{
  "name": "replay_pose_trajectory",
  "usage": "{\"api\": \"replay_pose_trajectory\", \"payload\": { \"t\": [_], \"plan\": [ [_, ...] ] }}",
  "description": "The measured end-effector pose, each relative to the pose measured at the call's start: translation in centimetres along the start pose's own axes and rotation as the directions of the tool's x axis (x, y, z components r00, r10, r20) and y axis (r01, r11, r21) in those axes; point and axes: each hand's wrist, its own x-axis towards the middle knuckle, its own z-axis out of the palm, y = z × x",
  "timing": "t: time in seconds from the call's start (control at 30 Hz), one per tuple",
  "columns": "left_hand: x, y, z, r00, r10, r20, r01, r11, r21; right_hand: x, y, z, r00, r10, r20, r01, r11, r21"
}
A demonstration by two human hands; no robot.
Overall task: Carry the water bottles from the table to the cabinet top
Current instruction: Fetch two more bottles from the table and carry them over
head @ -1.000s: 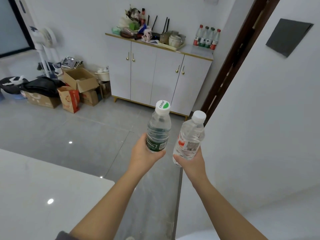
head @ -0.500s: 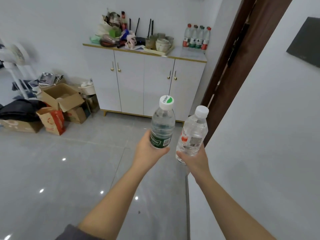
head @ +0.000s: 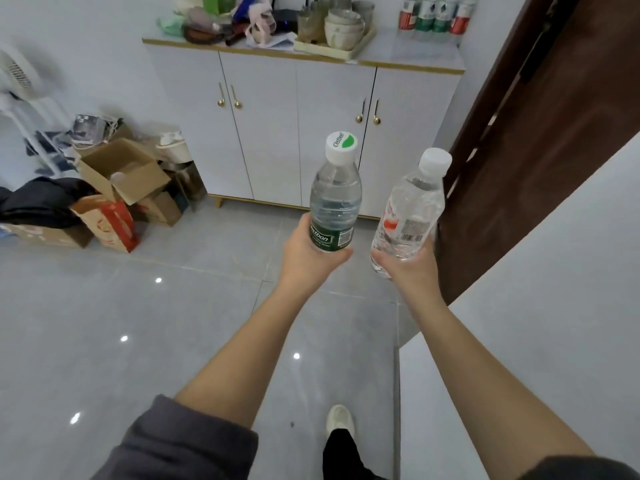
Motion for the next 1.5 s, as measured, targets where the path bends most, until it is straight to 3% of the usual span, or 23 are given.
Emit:
{"api": "replay_pose_trajectory", "payload": {
  "t": [0.5, 0.97, 1.5],
  "plan": [
    [20.5, 0.1, 6.8, 0.997, -0.043, 0.061, 0.041, 0.999, 0.028, 19.8, 0.3, 2.7, 0.997, 0.056, -0.055, -0.061, 0.994, -0.096],
    [40.9, 1.2, 9.1, 0.984, -0.071, 0.162, 0.054, 0.993, 0.106, 39.2, -0.5, 9.3, 0.988, 0.127, -0.092, -0.134, 0.988, -0.071],
    [62.0, 7.4, 19.5, 0.999, -0.034, 0.034, 0.032, 0.998, 0.061, 65.1, -3.3, 7.9, 1.0, 0.027, -0.007, -0.028, 0.999, -0.041]
  ]
}}
